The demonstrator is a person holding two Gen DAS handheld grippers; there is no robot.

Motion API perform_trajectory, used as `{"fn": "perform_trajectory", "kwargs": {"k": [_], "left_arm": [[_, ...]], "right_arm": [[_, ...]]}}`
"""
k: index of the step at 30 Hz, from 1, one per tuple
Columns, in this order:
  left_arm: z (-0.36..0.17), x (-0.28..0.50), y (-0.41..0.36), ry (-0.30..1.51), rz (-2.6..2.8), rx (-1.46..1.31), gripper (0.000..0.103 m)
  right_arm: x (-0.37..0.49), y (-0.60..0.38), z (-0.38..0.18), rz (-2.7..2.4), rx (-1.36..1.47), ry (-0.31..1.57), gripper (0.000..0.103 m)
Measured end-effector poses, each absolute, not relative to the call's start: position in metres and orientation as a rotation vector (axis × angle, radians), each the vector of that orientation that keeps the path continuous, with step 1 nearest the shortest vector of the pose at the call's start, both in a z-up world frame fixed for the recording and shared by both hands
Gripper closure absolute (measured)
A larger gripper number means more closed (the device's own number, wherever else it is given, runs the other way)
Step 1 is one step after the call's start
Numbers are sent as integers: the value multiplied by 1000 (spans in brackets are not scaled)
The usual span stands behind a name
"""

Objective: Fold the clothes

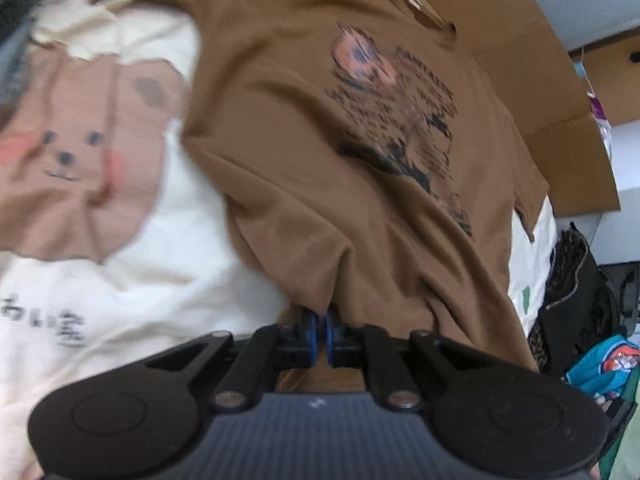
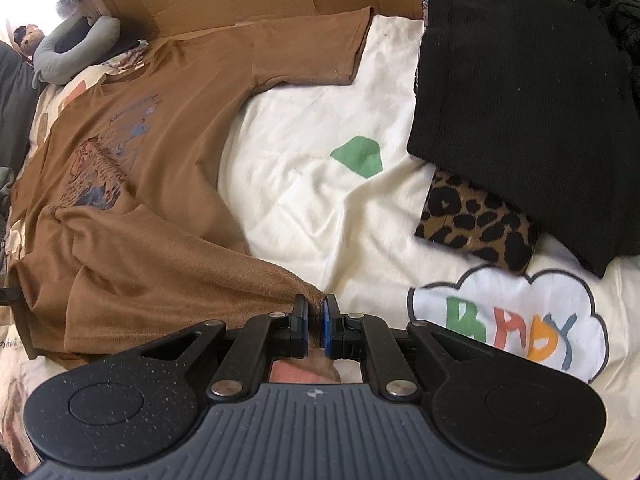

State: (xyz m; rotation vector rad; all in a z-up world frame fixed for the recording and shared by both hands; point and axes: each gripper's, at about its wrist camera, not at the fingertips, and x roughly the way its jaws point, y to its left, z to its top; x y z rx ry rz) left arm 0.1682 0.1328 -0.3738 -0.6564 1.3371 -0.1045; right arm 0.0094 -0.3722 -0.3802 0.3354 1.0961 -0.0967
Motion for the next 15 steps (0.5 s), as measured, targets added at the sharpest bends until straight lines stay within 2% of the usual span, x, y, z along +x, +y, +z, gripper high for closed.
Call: {"fn": "perform_trajectory", "kwargs": {"k": [3,7,10,12,15], "left_arm": [[-385,175,118,1365,-119,-641,93],[-396,179,105,1394,-129,-608,82],[-400,177,102,1401,-135,-604,78],[-396,175,101,1405,-146,-591,78],[-378,168,106,1380,-173,-576,72]], "right_arm": [[13,-371,-379,-94,329,1094,98],[13,-369,-380,-94,328,1101,98],[10,-368,-382,-93,331,1106,98],[8,-367,-383,-92,333,1109,98],[6,-367,-383,-90,337,1106,98]]}}
